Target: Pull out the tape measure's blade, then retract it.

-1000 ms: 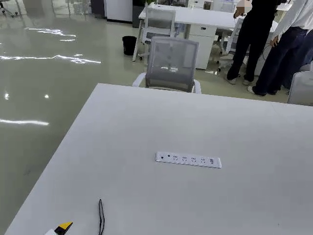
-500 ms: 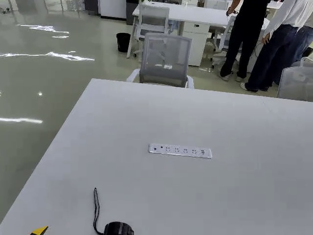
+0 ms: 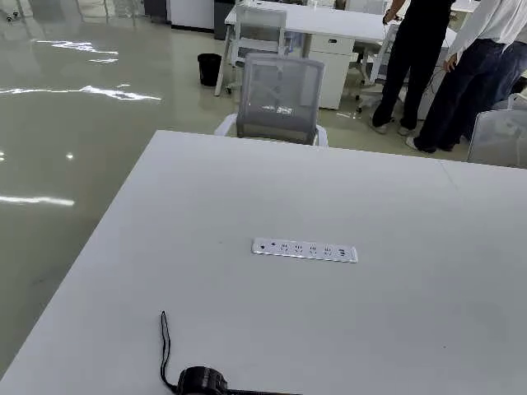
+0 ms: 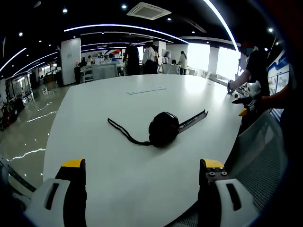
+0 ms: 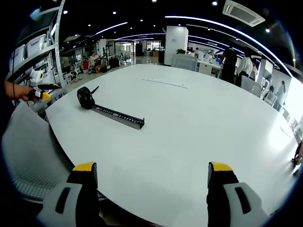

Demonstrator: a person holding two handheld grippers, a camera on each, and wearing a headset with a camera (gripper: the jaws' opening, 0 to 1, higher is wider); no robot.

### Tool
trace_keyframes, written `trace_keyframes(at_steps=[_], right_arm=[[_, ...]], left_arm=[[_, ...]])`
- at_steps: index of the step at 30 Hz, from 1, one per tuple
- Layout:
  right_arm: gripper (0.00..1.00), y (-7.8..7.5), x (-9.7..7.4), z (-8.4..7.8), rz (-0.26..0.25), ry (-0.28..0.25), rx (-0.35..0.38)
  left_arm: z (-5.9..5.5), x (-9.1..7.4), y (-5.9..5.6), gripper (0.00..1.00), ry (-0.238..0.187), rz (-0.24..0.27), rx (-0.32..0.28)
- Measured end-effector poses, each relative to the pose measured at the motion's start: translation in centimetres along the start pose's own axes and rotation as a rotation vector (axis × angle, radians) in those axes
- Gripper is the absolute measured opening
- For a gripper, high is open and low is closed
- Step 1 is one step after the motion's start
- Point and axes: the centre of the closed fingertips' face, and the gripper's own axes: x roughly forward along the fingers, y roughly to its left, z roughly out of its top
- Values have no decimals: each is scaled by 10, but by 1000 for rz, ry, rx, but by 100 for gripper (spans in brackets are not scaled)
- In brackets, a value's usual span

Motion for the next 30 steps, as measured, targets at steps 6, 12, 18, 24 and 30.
trace_keyframes(at_steps=[6,12,18,24,30], right_arm=[[96,3,1,-4,-5,11,12],[95,3,-2,-11,-9,23,19],[95,0,-4,-13,-16,20,28],[94,2,-10,-11,-25,-1,-6],[96,2,-15,-16,-32,15,37]], left_arm=[[-2,5,-3,99,21,-13,-45],[0,7,-1,99,31,20,-92],[1,8,-8,99,27,2,-72],[-7,8,-12,99,33,-5,-50],[-14,2,-29,99,65,-90,-49]])
